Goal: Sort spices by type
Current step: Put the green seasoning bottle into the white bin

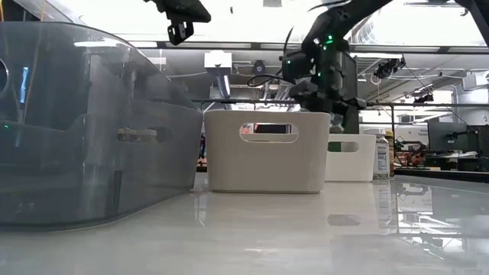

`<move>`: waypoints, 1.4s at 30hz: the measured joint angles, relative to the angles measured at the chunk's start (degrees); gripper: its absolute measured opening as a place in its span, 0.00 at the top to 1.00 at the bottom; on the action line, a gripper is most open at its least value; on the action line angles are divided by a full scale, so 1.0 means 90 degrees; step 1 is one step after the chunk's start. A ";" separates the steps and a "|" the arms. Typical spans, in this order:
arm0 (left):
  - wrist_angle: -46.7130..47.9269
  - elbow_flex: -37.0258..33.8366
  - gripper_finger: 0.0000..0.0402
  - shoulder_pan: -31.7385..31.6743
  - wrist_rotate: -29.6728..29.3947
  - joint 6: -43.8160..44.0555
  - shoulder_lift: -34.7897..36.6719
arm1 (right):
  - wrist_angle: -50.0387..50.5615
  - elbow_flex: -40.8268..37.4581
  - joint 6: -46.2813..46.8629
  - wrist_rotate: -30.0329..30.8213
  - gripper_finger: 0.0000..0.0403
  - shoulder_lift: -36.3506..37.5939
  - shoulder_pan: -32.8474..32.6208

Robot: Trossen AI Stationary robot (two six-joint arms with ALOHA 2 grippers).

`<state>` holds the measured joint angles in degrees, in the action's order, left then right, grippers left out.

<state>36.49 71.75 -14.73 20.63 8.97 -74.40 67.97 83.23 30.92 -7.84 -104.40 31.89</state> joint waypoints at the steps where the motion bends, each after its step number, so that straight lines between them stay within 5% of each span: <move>1: -0.0012 -0.0034 1.00 0.0024 -0.0078 -0.0002 0.0051 | -0.0112 -0.0070 0.0073 0.0002 0.51 0.0000 0.0002; 8: -0.0024 -0.0088 1.00 0.0008 -0.0317 -0.0021 0.0387 | -0.0321 -0.0184 0.0615 0.0000 0.43 -0.0002 0.0001; 27: 0.0491 -0.0085 1.00 -0.0028 -0.0385 -0.0358 0.0730 | -0.0285 -0.0179 0.0896 -0.0510 0.42 0.0029 -0.0002; 42: 0.0542 -0.0086 1.00 -0.0028 -0.0712 -0.0211 0.0730 | -0.0077 -0.0172 0.0899 0.0185 0.41 0.1481 0.0050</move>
<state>41.36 70.98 -14.98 14.23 7.08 -67.83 67.28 81.68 39.02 -6.17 -91.07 32.34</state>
